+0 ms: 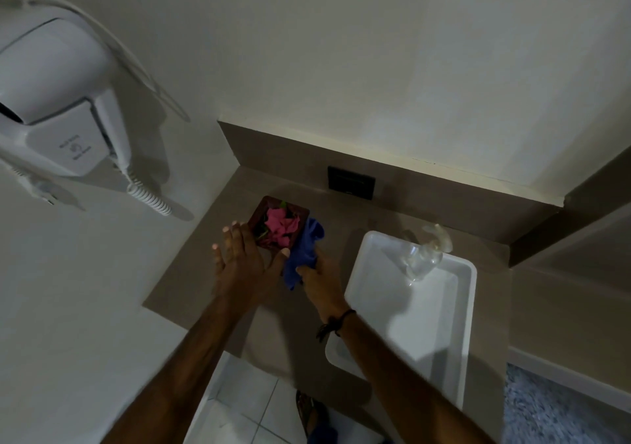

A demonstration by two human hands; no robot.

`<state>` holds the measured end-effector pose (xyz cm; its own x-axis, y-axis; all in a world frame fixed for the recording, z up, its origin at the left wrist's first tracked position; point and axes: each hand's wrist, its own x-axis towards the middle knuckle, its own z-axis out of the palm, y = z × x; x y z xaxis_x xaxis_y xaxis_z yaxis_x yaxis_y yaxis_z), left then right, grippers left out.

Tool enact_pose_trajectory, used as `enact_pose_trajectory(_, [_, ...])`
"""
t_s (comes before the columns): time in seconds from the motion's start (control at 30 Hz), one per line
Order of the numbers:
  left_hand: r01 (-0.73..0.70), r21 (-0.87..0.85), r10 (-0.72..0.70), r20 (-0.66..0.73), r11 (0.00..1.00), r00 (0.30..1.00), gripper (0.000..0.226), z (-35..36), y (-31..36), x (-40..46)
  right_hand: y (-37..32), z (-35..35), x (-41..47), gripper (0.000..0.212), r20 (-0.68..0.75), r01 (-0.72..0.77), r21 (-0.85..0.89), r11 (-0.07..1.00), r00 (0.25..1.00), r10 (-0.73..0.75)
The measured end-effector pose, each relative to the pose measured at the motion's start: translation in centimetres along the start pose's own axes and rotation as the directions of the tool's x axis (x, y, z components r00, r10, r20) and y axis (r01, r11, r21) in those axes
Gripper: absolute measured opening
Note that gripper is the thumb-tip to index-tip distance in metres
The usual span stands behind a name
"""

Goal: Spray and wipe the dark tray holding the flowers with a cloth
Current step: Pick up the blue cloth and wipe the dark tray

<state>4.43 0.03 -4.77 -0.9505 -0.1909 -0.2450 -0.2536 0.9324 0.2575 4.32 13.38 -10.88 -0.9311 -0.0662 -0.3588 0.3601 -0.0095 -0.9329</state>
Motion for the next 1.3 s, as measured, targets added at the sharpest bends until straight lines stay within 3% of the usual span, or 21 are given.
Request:
enact_pose_trajectory(0.13, [-0.005,0.006,0.005,0.020,1.000,1.000,0.102,-0.1,0.0,0.1,1.6,0.2,1.2,0.037,-0.002,-0.015,-0.291,0.957,1.000,0.015])
enact_pose_trajectory(0.4, [-0.002,-0.015,0.002,0.009,1.000,1.000,0.100,-0.2,0.1,0.1,1.1,-1.3,3.2,0.032,-0.034,-0.094,-0.432,0.897,0.996,0.088])
enact_pose_trajectory(0.57, [0.002,-0.053,-0.001,0.004,0.999,1.000,0.098,-0.2,0.1,-0.1,1.7,-0.1,1.6,0.017,-0.020,-0.172,-0.403,0.899,0.984,0.179])
enact_pose_trajectory(0.7, [0.001,-0.047,0.000,0.019,0.999,1.000,0.098,-0.2,0.2,0.0,2.8,1.2,0.0,0.016,0.032,-0.239,-0.349,0.906,0.963,0.266])
enact_pose_trajectory(0.9, [-0.014,-0.010,0.014,0.029,1.000,0.999,0.098,-0.4,0.1,0.0,1.0,-1.0,1.9,0.034,-0.173,-0.282,-0.323,0.904,0.956,0.236])
enact_pose_trajectory(1.13, [-0.002,-0.006,0.003,0.038,1.000,0.999,0.098,-0.4,0.1,-0.1,-1.6,-1.3,4.2,0.021,-0.094,-0.209,-0.394,0.895,0.978,0.188])
enact_pose_trajectory(1.23, [0.001,-0.021,-0.001,0.027,1.000,1.000,0.098,-0.4,0.2,0.0,-2.4,-1.1,3.8,0.028,-0.074,-0.167,-0.292,0.942,0.986,0.152])
enact_pose_trajectory(1.3, [-0.003,-0.038,0.004,0.014,0.999,1.000,0.098,-0.4,0.4,-0.1,-3.6,-1.0,2.7,0.033,-0.058,-0.135,-0.104,0.985,0.990,0.130])
